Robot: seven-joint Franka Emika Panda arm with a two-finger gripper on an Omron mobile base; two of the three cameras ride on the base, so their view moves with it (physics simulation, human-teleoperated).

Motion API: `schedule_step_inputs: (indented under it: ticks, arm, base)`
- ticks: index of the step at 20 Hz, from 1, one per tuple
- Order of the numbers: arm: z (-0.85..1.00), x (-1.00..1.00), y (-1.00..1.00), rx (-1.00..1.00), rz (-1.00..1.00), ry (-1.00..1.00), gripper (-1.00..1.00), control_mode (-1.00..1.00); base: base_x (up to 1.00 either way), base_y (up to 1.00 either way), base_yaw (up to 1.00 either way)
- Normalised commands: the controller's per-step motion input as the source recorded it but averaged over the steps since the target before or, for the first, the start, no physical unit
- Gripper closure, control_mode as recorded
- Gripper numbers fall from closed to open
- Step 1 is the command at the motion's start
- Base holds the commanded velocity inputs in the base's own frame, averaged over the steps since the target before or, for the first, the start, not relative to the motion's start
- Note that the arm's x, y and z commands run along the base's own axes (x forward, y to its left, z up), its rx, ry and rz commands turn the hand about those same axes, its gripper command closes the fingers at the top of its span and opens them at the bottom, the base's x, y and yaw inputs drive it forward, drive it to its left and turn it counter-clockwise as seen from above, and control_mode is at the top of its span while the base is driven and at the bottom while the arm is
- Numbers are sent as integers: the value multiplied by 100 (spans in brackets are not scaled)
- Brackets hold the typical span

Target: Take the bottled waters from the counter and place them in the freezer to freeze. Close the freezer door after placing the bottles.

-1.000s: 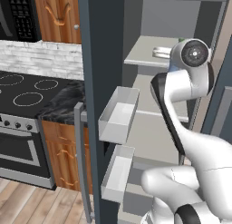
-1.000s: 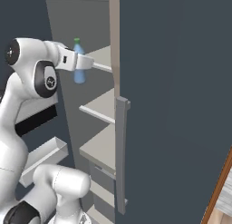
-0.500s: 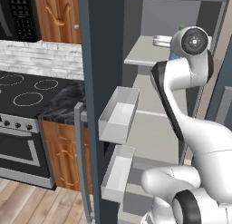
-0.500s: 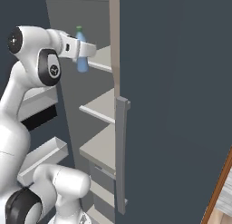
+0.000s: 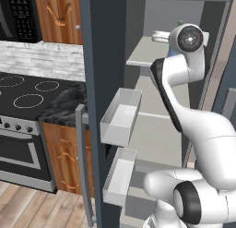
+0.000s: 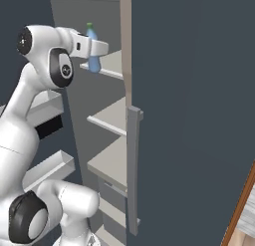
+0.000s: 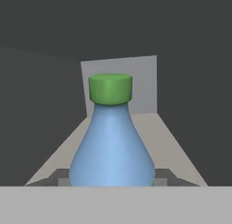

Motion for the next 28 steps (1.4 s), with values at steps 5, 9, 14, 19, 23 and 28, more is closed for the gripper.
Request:
schedule_step_inputs:
  ticks: [5, 9, 14, 19, 23, 28]
  arm:
    - [0, 40, -1, -6, 0, -3, 100, -100]
    - [0, 32, 0, -8, 0, 0, 100, -100]
    - [-6, 2, -3, 0, -1, 0, 100, -100]
    - [-16, 12, -15, 5, -9, 0, 100, -100]
    - [-7, 12, -7, 4, -5, 0, 100, -100]
    - [0, 10, 0, 0, 0, 0, 100, -100]
  base:
    - [0, 0, 0]
    - [0, 0, 0]
    - [0, 0, 0]
    - [0, 0, 0]
    - [0, 0, 0]
    - [0, 0, 0]
